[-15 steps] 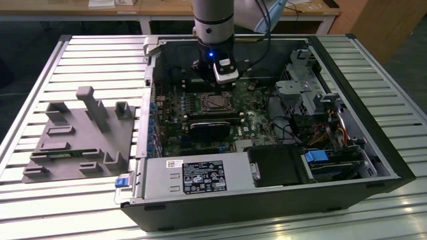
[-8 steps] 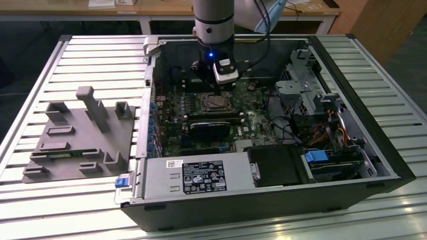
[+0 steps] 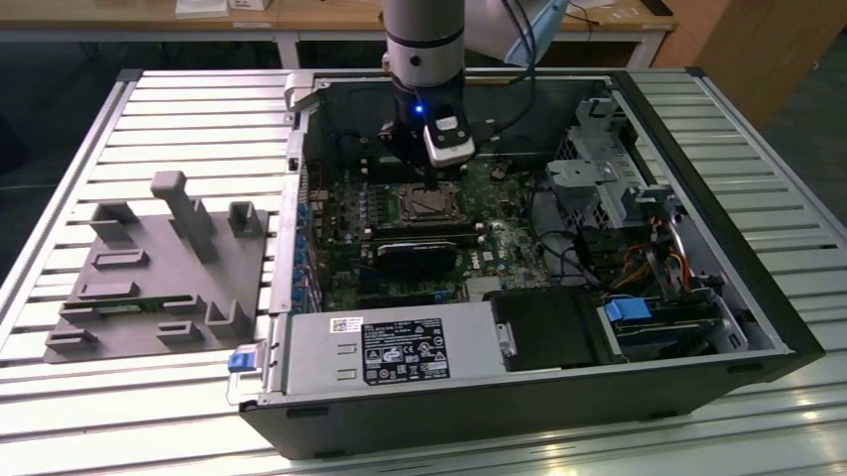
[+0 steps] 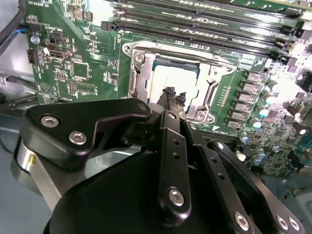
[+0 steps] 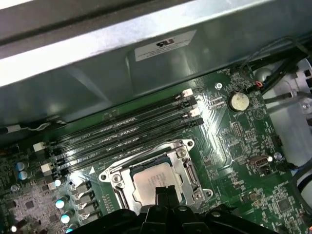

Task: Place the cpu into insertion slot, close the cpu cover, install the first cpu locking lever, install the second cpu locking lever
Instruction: 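Install the first cpu locking lever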

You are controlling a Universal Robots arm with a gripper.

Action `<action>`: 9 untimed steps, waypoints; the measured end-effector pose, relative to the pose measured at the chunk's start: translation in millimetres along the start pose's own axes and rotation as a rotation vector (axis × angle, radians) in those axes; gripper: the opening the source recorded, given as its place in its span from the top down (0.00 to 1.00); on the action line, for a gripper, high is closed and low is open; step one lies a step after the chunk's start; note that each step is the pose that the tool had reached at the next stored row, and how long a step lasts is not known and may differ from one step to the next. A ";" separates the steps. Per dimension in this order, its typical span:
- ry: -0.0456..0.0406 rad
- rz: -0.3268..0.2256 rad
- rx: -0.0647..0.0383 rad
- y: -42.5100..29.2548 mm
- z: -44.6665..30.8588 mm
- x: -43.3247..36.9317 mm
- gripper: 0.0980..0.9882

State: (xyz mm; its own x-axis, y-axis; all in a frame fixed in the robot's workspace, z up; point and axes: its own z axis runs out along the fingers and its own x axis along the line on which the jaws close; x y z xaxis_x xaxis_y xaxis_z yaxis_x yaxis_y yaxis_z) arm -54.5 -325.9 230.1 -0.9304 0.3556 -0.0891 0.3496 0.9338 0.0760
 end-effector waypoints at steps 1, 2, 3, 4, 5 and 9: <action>0.0010 -0.014 -0.001 0.0 0.3 0.0 1.00; 0.0020 -0.028 -0.002 0.0 0.5 0.0 1.00; 0.0029 -0.043 -0.003 0.0 0.7 0.0 1.00; 0.0037 -0.056 -0.003 0.0 0.8 0.0 1.00; 0.0045 -0.070 -0.004 0.0 0.9 0.0 1.00; 0.0061 -0.097 -0.005 0.1 1.1 -0.4 1.00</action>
State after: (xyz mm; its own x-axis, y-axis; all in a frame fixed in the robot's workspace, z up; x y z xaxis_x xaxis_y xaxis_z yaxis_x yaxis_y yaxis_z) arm -54.0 -325.9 229.0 -0.9605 0.2631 -0.0903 0.2571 0.9637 0.0724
